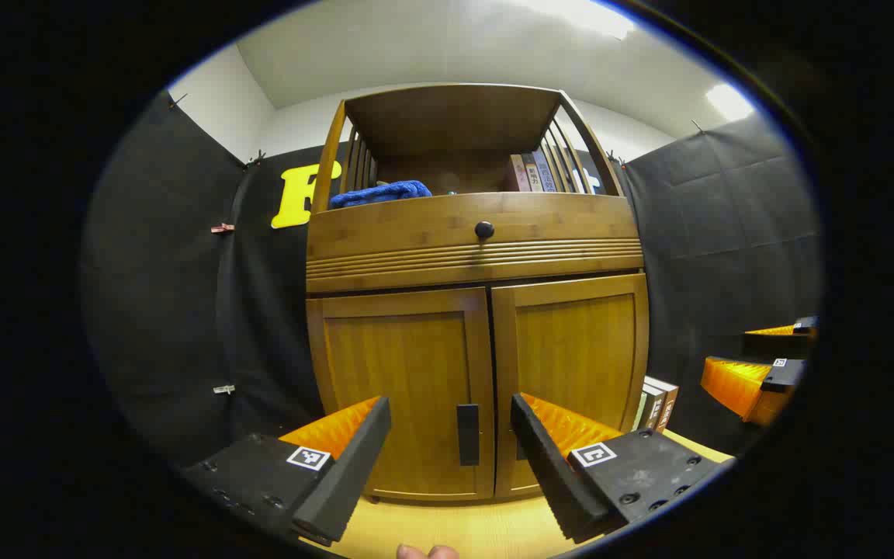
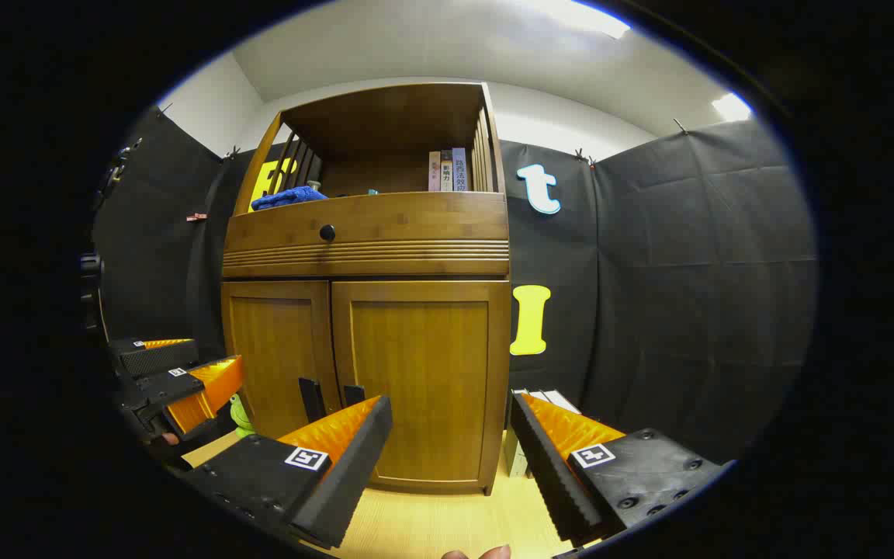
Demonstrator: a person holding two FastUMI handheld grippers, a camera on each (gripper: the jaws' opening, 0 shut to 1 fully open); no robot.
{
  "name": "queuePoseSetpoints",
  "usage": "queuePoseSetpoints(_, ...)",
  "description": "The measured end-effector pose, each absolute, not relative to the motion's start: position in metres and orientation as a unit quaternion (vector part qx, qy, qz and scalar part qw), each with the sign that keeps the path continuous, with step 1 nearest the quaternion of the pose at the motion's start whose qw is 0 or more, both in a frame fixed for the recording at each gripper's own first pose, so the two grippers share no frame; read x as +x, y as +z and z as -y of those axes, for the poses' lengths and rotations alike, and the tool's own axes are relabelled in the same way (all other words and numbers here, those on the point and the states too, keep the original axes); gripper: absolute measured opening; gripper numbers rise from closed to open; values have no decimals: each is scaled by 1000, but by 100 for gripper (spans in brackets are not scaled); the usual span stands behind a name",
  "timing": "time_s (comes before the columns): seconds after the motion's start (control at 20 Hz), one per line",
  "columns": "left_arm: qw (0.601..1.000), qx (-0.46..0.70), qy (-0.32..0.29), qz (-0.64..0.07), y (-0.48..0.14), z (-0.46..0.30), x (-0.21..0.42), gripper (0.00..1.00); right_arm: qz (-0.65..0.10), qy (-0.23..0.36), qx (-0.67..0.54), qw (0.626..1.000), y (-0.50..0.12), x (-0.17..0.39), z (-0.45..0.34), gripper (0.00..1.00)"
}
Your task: Open the right door of the double-door shoe cabinet with the right hand, and open the left door with the left hand.
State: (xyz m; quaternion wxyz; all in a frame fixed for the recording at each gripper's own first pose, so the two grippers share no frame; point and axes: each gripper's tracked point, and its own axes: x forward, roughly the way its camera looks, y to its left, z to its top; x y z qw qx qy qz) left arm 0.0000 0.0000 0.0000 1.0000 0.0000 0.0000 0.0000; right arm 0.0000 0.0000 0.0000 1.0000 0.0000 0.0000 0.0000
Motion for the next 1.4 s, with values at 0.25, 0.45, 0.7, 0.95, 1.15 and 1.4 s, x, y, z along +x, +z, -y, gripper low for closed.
queuePoseSetpoints(0.25, 1000, 0, 4, -5, -4, -10, -8, 100, -7, 14, 1, 1000, -1, -1, -19, 98)
queuePoseSetpoints(0.45, 1000, 6, -1, 5, -1, -10, -13, 97, -12, 16, 9, 1000, -4, -6, -27, 98)
queuePoseSetpoints(0.7, 1000, -2, -5, 5, -2, -12, -12, 97, -10, 16, 7, 1000, -3, -11, -30, 98)
queuePoseSetpoints(0.95, 1000, 0, -7, 6, -1, -15, -16, 97, -5, 11, 5, 1000, 0, -15, -31, 98)
queuePoseSetpoints(1.15, 1000, -3, -10, 7, -1, -19, -17, 100, -6, 9, 2, 1000, -1, -16, -36, 98)
queuePoseSetpoints(1.4, 1000, -5, -14, 5, -4, -27, -13, 97, 3, 12, -3, 1000, 4, -5, -49, 98)
